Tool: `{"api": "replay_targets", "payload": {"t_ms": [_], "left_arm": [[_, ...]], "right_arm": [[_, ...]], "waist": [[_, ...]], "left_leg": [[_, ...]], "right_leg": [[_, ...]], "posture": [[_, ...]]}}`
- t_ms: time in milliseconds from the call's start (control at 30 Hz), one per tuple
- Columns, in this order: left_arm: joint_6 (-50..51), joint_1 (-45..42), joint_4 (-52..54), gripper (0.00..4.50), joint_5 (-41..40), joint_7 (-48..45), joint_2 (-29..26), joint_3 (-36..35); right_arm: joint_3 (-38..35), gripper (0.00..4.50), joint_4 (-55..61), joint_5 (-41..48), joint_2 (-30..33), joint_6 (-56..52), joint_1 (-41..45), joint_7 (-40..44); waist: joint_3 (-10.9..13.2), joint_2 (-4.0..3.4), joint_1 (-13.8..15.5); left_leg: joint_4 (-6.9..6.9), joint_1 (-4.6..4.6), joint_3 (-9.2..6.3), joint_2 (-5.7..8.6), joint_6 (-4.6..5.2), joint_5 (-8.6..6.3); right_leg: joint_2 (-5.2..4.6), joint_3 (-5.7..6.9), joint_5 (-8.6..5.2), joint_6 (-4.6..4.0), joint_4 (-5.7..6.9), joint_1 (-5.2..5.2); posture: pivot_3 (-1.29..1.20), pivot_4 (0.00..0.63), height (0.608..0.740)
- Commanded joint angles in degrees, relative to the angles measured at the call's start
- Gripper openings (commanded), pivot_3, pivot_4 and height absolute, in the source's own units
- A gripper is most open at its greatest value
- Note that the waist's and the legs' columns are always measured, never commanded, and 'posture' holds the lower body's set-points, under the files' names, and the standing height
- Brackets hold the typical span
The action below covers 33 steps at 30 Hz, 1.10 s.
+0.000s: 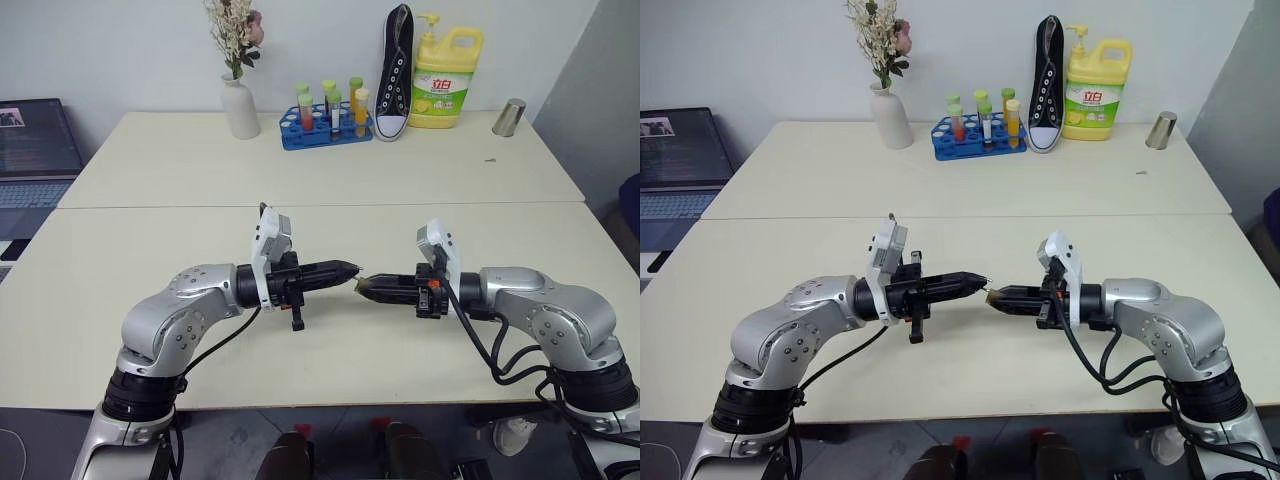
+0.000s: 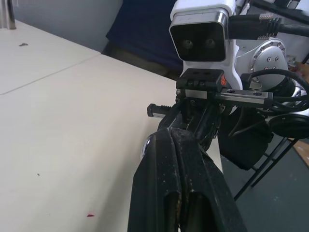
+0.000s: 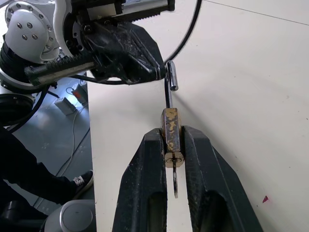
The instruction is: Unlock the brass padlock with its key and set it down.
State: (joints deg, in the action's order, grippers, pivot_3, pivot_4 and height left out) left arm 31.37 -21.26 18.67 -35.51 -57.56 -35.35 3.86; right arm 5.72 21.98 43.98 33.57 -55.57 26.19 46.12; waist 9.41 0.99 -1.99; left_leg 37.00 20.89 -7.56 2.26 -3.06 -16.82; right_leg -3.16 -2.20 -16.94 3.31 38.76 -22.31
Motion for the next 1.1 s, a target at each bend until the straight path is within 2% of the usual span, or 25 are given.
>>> {"api": "replay_targets", "payload": {"t_ms": [33, 100, 200, 333, 567, 700, 833, 867, 967, 1033, 1100], "left_arm": [[-25.16, 2.23, -1.22, 0.0, 16.61, -7.25, -6.44, 2.67], [-40.1, 2.33, -7.44, 0.38, 22.84, -10.25, -8.73, 3.75], [-51.36, 2.15, -14.75, 1.14, 25.82, -11.96, -9.02, 4.06], [-55.61, 1.91, -18.08, 2.41, 26.38, -11.8, -8.16, 4.16], [-56.67, 3.84, -17.98, 4.49, 26.32, -10.57, -7.53, 3.88], [-55.87, 4.92, -16.38, 4.5, 26.06, -9.69, -7.27, 4.03], [-55.32, 5.99, -15.37, 4.5, 26.04, -9.21, -7.2, 4.18], [-54.71, 6.39, -14.98, 4.5, 25.78, -9.09, -7.12, 4.27], [-49.73, 7.33, -13.71, 4.5, 23.15, -7.87, -6.22, 3.8], [-45.59, 7.9, -13.39, 4.5, 21.35, -7.12, -5.71, 3.29], [-43.0, 8.32, -13.55, 4.5, 20.74, -6.64, -5.59, 2.87]], "right_arm": [[-1.45, 0.16, 0.05, 1.16, 1.0, -1.01, 0.3, 0.65], [-1.11, 0.16, -0.67, 1.26, 1.59, -1.8, 0.48, 1.09], [0.63, 0.16, -2.98, 0.28, 2.53, -3.41, 1.28, 1.88], [2.62, 0.16, -5.53, -0.84, 3.11, -4.63, 2.73, 2.87], [11.76, 0.16, -15.61, -7.26, 1.0, -3.94, 9.16, 6.67], [15.46, 0.16, -23.12, -12.77, -2.73, -0.77, 13.03, 6.87], [16.84, 0.16, -27.25, -17.18, -3.44, 2.66, 14.9, 7.94], [16.65, 0.89, -28.01, -18.41, -3.43, 3.77, 15.23, 7.6], [15.49, 1.8, -28.34, -20.43, -2.74, 5.94, 15.35, 7.52], [14.02, 2.63, -27.81, -21.16, -1.92, 6.8, 14.88, 7.15], [11.95, 3.25, -26.44, -21.44, -1.03, 7.28, 13.94, 6.35]], "waist": [[0.02, -0.04, 0.12], [0.04, -0.07, 0.4], [0.04, -0.07, 0.6], [0.05, -0.07, 0.38], [0.05, -0.07, -0.01], [0.06, -0.08, -0.14], [0.06, -0.09, -0.02], [0.06, -0.08, 0.05], [0.06, -0.09, 0.1], [0.07, -0.1, 0.08], [0.07, -0.1, 0.07]], "left_leg": [[-0.03, -0.01, 0.01, -0.02, -0.04, 0.02], [-0.03, -0.01, 0.0, -0.02, -0.04, 0.02], [-0.02, 0.03, -0.01, -0.02, 0.05, -0.03], [-0.02, 0.1, -0.02, -0.02, 0.1, -0.06], [-0.03, 0.07, -0.04, -0.02, 0.14, -0.08], [-0.02, 0.06, -0.03, -0.02, 0.14, -0.08], [-0.01, 0.06, -0.05, -0.02, 0.13, -0.08], [0.0, 0.06, -0.04, -0.02, 0.13, -0.08], [-0.01, 0.07, -0.04, -0.02, 0.13, -0.07], [-0.01, 0.07, -0.04, -0.02, 0.13, -0.08], [0.0, 0.07, -0.05, -0.02, 0.14, -0.08]], "right_leg": [[0.01, 0.0, -0.01, -0.02, -0.03, -0.01], [-0.02, 0.01, -0.01, -0.04, -0.06, 0.01], [-0.07, 0.02, -0.01, -0.04, -0.17, 0.05], [-0.12, 0.02, -0.01, -0.03, -0.2, 0.01], [-0.07, 0.07, -0.01, -0.03, -0.14, -0.02], [-0.05, 0.05, -0.01, -0.03, -0.08, -0.04], [-0.07, 0.06, -0.01, -0.03, -0.05, -0.05], [-0.08, 0.06, -0.01, -0.03, -0.06, -0.05], [-0.12, 0.06, -0.01, -0.03, -0.06, -0.05], [-0.12, 0.05, -0.01, -0.03, -0.04, -0.05], [-0.11, 0.07, -0.01, -0.02, -0.03, -0.05]], "posture": [[0.0, 0.15, 0.74], [0.0, 0.15, 0.74], [0.0, 0.15, 0.74], [0.0, 0.15, 0.74], [0.0, 0.15, 0.74], [0.0, 0.15, 0.74], [0.0, 0.15, 0.74], [0.0, 0.15, 0.74], [0.0, 0.15, 0.74], [0.0, 0.15, 0.74], [0.0, 0.15, 0.74]]}}
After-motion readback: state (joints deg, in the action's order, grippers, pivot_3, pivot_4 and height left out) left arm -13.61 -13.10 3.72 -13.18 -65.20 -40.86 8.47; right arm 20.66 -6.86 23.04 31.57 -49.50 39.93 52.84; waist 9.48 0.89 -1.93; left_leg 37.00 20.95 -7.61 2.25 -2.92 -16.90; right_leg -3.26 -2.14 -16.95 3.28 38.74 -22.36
